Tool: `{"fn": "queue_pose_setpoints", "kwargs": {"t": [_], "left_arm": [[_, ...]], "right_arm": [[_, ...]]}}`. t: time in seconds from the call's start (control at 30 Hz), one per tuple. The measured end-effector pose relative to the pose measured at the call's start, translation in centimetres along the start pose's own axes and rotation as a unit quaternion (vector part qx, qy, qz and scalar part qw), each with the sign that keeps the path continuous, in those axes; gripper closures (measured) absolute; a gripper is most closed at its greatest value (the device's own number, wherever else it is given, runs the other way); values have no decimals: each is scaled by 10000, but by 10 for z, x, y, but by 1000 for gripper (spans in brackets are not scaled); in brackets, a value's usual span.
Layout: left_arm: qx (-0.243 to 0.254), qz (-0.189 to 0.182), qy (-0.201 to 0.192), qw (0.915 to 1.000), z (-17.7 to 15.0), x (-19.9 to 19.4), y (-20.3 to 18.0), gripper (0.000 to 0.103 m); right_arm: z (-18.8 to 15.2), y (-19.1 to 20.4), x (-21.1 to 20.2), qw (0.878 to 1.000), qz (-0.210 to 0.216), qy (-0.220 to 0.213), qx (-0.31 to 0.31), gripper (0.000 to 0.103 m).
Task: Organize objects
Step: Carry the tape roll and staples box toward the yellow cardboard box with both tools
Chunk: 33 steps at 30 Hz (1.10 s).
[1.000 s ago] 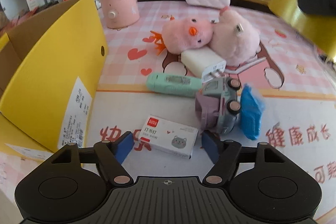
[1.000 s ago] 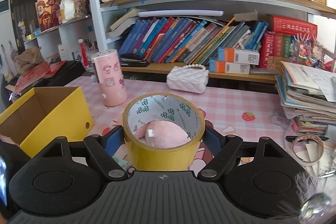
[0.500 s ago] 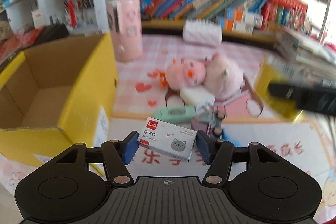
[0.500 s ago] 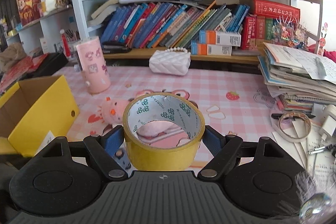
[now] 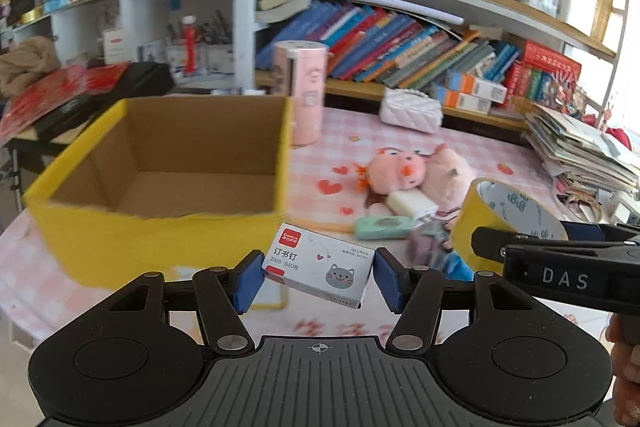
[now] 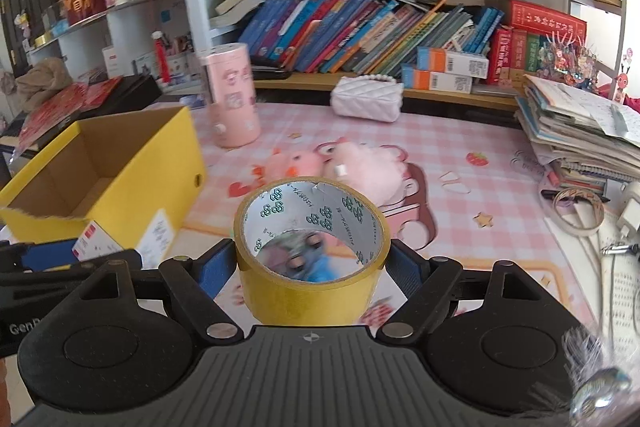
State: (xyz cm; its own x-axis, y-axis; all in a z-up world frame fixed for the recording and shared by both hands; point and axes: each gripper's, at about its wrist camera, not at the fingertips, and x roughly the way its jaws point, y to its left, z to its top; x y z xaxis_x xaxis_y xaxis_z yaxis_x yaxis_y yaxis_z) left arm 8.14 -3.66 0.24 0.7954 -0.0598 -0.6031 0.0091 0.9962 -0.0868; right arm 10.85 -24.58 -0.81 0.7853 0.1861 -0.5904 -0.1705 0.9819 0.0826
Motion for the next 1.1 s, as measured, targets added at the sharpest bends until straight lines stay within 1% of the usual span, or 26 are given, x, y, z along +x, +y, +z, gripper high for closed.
{"fn": "queue_pose_setpoints", "kwargs": {"t": [0.3,0.57,0.7,1.1], "left_arm": [[-156,229,56,9996,-24,-37,56,45],[-180,310,-23,9994,-37,-61,86,45],[-150,285,-95,9994,-41,-70,93,45],[-150,310,-183,9992,-51,-89,109,45]], "right_arm": [[-23,70,-21,9993,269,201,-183,23],[-37,113,-39,9983,460,184,-294,23],[-41,126,-46,9981,493,153,-332,23],[-51,144,-60,9979,545,102,-342,23]]}}
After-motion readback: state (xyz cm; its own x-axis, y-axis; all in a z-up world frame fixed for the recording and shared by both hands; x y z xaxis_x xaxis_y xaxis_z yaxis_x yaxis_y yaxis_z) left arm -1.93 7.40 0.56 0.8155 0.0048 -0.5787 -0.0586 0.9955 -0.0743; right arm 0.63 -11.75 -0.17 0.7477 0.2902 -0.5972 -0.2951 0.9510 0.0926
